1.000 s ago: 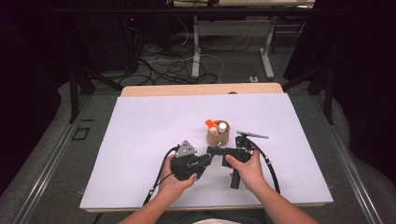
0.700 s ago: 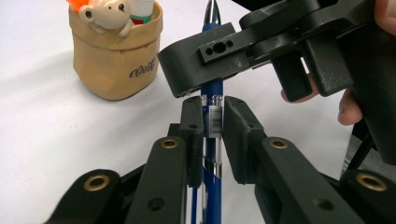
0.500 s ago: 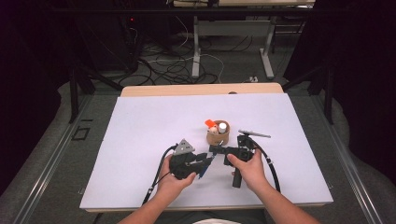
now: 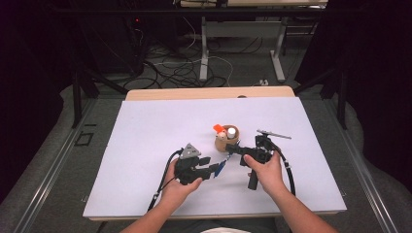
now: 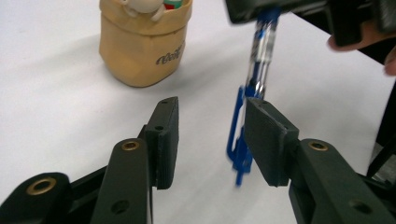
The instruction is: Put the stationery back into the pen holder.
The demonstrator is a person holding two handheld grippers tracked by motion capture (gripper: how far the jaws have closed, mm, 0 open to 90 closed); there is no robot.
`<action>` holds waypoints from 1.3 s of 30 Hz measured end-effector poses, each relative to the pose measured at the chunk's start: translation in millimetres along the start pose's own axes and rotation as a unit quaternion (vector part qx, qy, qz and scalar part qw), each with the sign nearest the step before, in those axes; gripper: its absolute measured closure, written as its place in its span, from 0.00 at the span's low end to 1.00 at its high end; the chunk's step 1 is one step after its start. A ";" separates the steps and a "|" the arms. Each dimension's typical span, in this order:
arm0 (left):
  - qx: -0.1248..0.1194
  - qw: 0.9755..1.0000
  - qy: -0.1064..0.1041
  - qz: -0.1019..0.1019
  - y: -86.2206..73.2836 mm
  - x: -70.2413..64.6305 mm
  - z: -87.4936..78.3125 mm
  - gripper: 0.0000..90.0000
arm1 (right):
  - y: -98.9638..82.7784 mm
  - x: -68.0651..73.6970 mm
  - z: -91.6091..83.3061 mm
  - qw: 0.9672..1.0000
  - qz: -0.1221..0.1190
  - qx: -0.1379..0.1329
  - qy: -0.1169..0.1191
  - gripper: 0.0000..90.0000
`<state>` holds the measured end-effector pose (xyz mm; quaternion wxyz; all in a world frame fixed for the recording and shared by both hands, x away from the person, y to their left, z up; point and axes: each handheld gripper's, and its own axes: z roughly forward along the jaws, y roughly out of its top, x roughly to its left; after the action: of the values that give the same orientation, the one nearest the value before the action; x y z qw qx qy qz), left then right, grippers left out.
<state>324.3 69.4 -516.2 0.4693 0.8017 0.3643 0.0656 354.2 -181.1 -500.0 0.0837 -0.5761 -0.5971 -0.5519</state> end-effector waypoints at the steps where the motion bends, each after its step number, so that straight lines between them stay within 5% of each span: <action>1: 0.001 1.000 0.004 0.002 -0.3 0.9 0.0 0.61 | 1.4 0.4 -1.1 1.000 0.001 -0.004 -0.003 0.88; 12: -0.001 0.999 0.042 0.013 -2.7 9.0 1.9 0.46 | 23.3 -0.3 -17.0 0.998 -0.033 -0.037 -0.032 0.88; 23: 0.001 0.999 0.049 0.018 -5.9 20.0 2.1 0.37 | 42.8 -3.0 -24.7 0.995 -0.050 -0.058 -0.057 0.88; 33: 0.008 0.998 0.060 0.003 -0.9 25.5 -1.1 0.21 | 65.0 1.6 -24.6 0.988 -0.105 -0.067 -0.096 0.88; 39: 0.005 0.998 0.068 -0.013 -0.4 32.6 -3.5 0.15 | 79.7 7.8 -24.0 0.980 -0.142 -0.073 -0.119 0.88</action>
<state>346.1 93.0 -522.4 0.4400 0.7929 0.4064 0.1117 401.0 -216.3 -440.4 -0.1098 -0.5511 -0.6368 -0.5280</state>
